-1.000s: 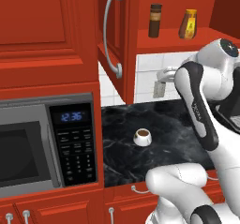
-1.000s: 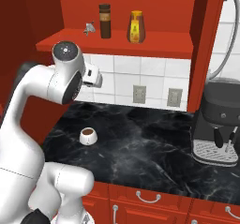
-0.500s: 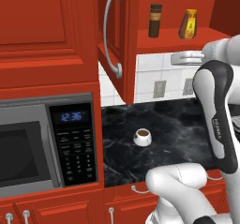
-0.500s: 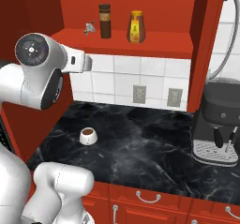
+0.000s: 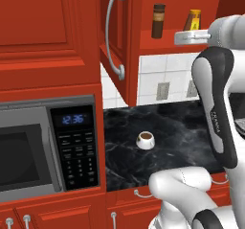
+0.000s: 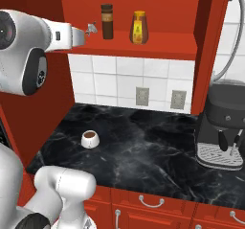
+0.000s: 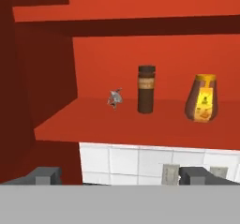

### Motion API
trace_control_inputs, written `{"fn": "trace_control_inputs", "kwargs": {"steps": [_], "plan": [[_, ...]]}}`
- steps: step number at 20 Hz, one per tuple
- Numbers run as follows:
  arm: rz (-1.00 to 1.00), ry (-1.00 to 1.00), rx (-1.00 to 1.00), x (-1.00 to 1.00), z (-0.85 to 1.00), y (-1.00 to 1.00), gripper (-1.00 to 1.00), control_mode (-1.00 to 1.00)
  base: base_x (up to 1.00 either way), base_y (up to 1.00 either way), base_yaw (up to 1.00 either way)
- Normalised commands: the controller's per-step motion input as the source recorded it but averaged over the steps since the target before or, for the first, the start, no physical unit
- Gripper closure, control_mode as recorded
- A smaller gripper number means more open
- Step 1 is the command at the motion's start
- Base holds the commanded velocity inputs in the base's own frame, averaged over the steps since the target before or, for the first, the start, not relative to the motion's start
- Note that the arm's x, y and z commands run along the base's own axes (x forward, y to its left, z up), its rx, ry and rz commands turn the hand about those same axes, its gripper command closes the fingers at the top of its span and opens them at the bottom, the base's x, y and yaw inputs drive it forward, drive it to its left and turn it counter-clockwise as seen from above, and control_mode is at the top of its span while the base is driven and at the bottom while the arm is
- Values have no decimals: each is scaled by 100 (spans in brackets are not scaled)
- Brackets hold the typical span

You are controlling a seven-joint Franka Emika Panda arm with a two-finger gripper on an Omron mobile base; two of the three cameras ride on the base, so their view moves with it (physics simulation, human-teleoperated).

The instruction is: Pick the cinnamon and honey bottle from the cabinet and place them next to the mug.

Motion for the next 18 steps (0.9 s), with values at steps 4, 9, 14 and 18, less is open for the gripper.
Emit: {"fn": "trace_control_inputs", "kwargs": {"steps": [4, 9, 14, 18], "plan": [[-11, 2, -12, 64, 0, -1, -100, -100, 0, 0, 0], [0, 1, 0, 61, -2, 0, -100, -100, 0, 0, 0], [-3, 0, 0, 65, -5, -7, -100, -100, 0, 0, 0], [-8, 2, 0, 46, 0, -11, -100, -100, 0, 0, 0]]}}
